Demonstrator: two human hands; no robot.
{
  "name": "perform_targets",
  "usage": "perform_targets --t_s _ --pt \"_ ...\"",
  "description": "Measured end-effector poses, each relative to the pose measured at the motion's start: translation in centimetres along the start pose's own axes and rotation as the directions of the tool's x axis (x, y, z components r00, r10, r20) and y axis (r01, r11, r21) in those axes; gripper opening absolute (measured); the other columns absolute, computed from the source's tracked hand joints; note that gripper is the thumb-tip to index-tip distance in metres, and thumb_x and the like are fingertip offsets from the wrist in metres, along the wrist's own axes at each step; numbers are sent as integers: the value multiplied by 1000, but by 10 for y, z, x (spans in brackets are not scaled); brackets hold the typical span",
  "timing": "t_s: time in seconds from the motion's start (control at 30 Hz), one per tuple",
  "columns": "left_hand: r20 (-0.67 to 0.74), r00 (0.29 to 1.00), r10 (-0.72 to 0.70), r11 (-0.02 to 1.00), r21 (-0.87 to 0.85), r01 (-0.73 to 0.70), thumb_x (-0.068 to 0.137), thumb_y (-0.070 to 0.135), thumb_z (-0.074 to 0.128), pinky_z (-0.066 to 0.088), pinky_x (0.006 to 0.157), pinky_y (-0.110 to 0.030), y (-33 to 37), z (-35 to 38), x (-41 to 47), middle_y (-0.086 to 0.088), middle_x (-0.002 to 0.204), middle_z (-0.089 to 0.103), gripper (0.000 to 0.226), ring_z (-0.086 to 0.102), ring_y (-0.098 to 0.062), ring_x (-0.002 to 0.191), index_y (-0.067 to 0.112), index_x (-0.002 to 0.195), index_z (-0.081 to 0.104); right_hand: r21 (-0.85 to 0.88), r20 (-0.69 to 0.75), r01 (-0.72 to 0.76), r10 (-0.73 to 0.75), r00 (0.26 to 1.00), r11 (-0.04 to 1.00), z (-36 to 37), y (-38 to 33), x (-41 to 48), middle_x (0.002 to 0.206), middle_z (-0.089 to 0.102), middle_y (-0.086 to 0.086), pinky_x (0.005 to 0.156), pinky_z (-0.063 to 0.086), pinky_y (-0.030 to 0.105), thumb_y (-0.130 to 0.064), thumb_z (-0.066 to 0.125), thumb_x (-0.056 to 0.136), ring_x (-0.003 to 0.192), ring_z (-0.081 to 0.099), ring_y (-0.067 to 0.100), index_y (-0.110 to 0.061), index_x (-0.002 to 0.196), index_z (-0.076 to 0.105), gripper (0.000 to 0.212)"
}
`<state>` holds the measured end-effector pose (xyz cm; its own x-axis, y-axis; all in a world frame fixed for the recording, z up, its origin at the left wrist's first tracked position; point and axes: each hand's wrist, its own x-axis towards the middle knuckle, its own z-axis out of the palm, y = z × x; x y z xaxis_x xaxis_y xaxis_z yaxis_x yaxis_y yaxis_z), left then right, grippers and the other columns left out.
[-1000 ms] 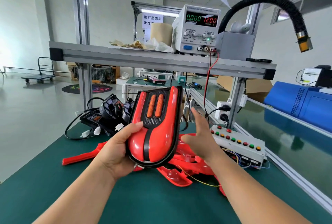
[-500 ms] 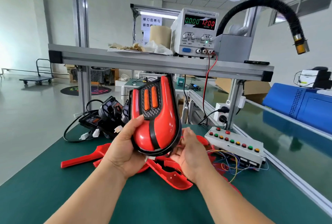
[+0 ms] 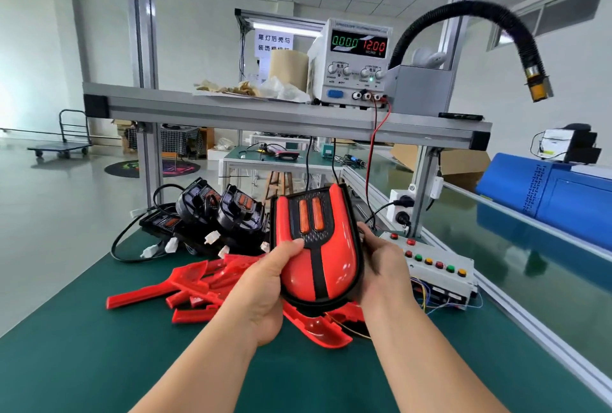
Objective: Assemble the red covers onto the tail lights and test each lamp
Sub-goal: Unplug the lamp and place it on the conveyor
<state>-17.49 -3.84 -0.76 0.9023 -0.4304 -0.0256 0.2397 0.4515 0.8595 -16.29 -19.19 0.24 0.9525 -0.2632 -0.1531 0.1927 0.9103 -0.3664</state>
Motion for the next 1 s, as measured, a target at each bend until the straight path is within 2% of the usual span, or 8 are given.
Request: perform_targets --t_s 0.13,0.23,0.33,0.5,0.63,0.77,0.9,1.0 --pt "32 992 -120 986 -112 123 66 32 70 57 66 -51 -7 8 -5 -18 92 74 42 72 -34 70 10 102 67 94 47 -7 2 999 996 -2 -3 -5 80 43 17 117 28 33 -5 43 98 72 41 25 -5 117 55 23" --pt "63 993 -101 979 -173 110 64 25 72 60 61 -44 -6 15 -4 -18 95 74 43 73 -32 72 6 102 68 7 51 2 -2 999 1000 -1 -9 -15 97 36 22 122 17 37 -10 53 91 84 38 28 -9 131 52 40" --pt "26 999 -22 997 -71 24 61 23 72 61 59 -40 2 18 0 -17 92 74 45 73 -30 71 6 101 69 -233 44 108 -100 994 967 -2 -14 -24 107 53 20 115 32 48 -24 54 95 99 53 30 -12 115 57 24" --pt "22 997 69 983 169 -72 79 13 72 59 58 -36 6 17 5 -15 91 75 34 73 -30 74 6 111 63 -658 72 268 -295 953 704 -6 -14 -43 97 76 11 84 56 53 -56 43 98 90 73 31 -18 103 72 49" --pt "29 988 151 963 220 -154 84 10 69 59 61 -37 2 21 8 -14 93 75 29 73 -33 80 12 112 64 -765 146 363 -406 902 531 -11 -8 -50 115 71 2 94 53 46 -49 41 100 105 68 20 -24 115 65 37" --pt "26 965 261 944 204 -261 89 10 64 59 74 -47 -8 36 6 -11 100 75 27 72 -33 88 21 114 66 -724 108 374 -439 892 580 -25 -5 -55 140 56 8 105 45 51 -37 40 104 128 54 28 -19 127 56 33" --pt "48 932 360 868 349 -353 87 31 66 55 87 -51 -23 61 5 -8 111 70 25 69 -30 99 32 112 67 -628 42 429 -522 852 650 -35 -24 -69 97 76 7 66 60 36 -27 36 107 88 73 25 -20 101 71 36" --pt "53 960 276 860 433 -271 91 46 53 43 105 -46 -36 92 6 -2 132 57 46 56 -22 121 33 135 52 -582 -65 440 -578 814 684 -44 -51 -83 92 76 12 57 59 37 -25 38 106 81 74 29 -15 101 73 36"
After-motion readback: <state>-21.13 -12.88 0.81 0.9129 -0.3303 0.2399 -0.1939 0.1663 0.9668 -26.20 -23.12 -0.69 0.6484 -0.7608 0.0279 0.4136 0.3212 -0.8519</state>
